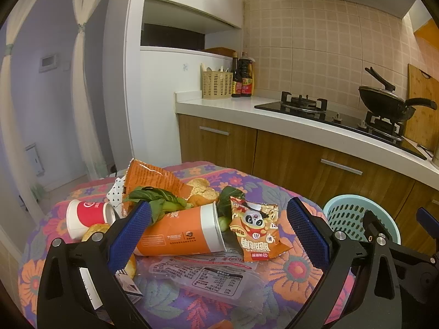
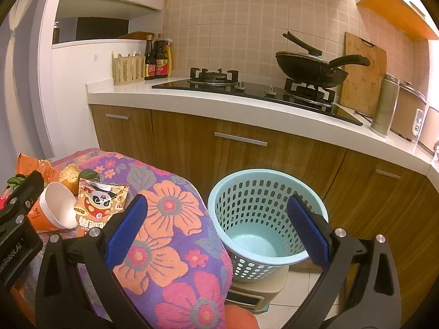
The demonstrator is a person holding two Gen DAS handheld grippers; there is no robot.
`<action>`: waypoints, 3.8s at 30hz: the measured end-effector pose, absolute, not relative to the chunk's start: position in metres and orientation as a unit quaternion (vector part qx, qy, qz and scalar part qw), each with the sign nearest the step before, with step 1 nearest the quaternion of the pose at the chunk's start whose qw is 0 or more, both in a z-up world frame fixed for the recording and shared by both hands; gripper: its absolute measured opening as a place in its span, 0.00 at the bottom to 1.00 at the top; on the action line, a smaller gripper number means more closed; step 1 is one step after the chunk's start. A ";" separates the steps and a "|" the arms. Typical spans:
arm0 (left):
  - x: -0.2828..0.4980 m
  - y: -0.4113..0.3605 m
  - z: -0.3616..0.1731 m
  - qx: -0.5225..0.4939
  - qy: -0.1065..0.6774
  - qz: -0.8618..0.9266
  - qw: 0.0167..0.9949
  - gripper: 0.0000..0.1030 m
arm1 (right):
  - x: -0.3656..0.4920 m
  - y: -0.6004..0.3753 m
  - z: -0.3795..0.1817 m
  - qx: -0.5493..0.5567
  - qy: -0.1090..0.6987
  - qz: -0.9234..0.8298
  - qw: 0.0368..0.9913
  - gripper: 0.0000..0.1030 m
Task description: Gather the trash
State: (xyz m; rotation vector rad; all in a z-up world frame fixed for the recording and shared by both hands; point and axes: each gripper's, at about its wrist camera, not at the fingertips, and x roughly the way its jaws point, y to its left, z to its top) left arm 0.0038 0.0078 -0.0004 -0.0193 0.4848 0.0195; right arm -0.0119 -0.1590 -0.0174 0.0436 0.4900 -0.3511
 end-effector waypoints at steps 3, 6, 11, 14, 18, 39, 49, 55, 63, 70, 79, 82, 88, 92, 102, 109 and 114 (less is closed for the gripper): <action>0.004 0.008 0.000 -0.009 0.240 0.010 0.971 0.93 | -0.012 -0.158 -0.018 0.020 0.239 -0.173 0.955 0.94; 0.004 0.008 -0.001 -0.009 0.241 0.011 0.970 0.93 | -0.012 -0.159 -0.018 0.020 0.239 -0.174 0.955 0.94; 0.003 0.006 0.004 0.001 0.238 0.027 0.971 0.93 | -0.011 -0.163 -0.012 0.032 0.242 -0.158 0.957 0.94; -0.007 0.017 0.019 0.005 0.236 0.042 0.971 0.93 | -0.015 -0.162 0.000 0.030 0.226 -0.155 0.961 0.94; -0.024 0.054 0.045 -0.011 0.244 0.039 0.969 0.93 | -0.021 -0.157 0.016 0.039 0.210 -0.116 0.970 0.93; -0.028 0.195 -0.044 -0.005 0.429 -0.177 0.886 0.84 | -0.009 -0.070 -0.004 -0.044 0.289 0.213 0.932 0.69; -0.019 0.162 -0.067 0.061 0.476 -0.153 0.864 0.59 | 0.003 -0.057 -0.029 -0.131 0.313 0.271 0.901 0.70; -0.029 0.144 -0.061 0.078 0.465 -0.125 0.873 0.49 | 0.007 -0.044 -0.051 -0.161 0.330 0.275 0.888 0.70; -0.047 0.141 -0.045 0.054 0.437 -0.110 0.891 0.49 | 0.012 -0.025 -0.062 -0.203 0.319 0.256 0.890 0.70; -0.051 0.146 -0.041 0.035 0.431 -0.108 0.895 0.49 | 0.016 -0.012 -0.071 -0.247 0.305 0.222 0.892 0.31; -0.058 0.149 -0.021 0.012 0.400 -0.109 0.910 0.49 | -0.011 -0.029 -0.037 -0.196 0.295 0.295 0.887 0.07; -0.059 0.146 -0.011 0.013 0.390 -0.108 0.914 0.49 | -0.022 -0.038 -0.022 -0.168 0.296 0.322 0.883 0.06; -0.064 0.143 0.012 0.001 0.362 -0.116 0.925 0.49 | -0.030 -0.059 0.009 -0.114 0.300 0.358 0.877 0.05; -0.069 0.140 0.028 0.003 0.346 -0.122 0.930 0.49 | -0.039 -0.075 0.023 -0.104 0.279 0.342 0.891 0.05; -0.038 0.088 0.048 0.024 0.334 -0.155 0.929 0.49 | -0.034 -0.156 0.044 -0.057 0.247 0.257 0.933 0.04; 0.009 0.008 0.040 0.074 0.367 -0.199 0.906 0.49 | -0.016 -0.245 0.034 -0.011 0.242 0.163 0.956 0.04; 0.046 -0.070 0.028 0.111 0.388 -0.245 0.882 0.49 | 0.013 -0.306 -0.009 0.001 0.281 0.061 0.958 0.04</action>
